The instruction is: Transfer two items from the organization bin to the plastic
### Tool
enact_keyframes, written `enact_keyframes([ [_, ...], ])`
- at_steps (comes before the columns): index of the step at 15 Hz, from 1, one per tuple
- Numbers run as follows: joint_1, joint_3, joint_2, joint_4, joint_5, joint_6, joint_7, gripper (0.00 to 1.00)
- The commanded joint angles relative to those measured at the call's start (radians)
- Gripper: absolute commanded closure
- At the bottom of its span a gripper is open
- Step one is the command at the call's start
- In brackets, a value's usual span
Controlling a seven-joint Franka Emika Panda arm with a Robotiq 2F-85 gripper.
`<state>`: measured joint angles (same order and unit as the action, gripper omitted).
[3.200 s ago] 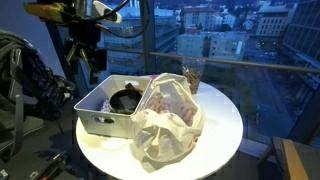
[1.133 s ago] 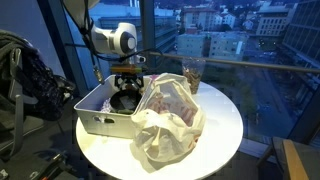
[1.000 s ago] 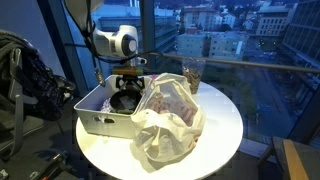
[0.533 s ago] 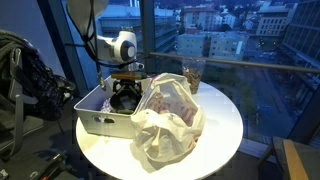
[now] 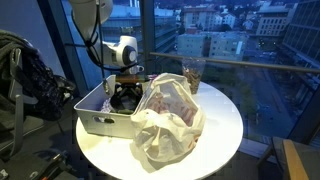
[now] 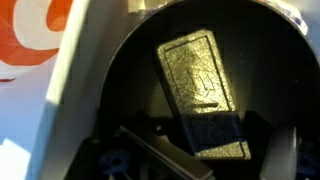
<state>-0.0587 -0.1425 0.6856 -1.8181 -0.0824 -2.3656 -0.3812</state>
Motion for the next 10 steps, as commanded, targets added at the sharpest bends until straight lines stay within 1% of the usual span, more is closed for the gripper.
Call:
enact_keyframes([
  [1, 0.029, -0.028, 0.063, 0.069, 0.012, -0.002, -0.054, 0.0],
  [3, 0.035, -0.035, 0.09, 0.088, 0.018, -0.001, -0.057, 0.0],
  [4, 0.036, -0.034, 0.095, 0.093, 0.017, 0.0, -0.052, 0.2],
  [7, 0.045, -0.036, 0.096, 0.097, 0.035, 0.019, -0.034, 0.42],
  [8, 0.047, -0.038, 0.089, 0.093, 0.046, 0.03, -0.026, 0.51],
  [10, 0.03, -0.023, 0.061, 0.078, 0.049, 0.042, 0.02, 0.67],
])
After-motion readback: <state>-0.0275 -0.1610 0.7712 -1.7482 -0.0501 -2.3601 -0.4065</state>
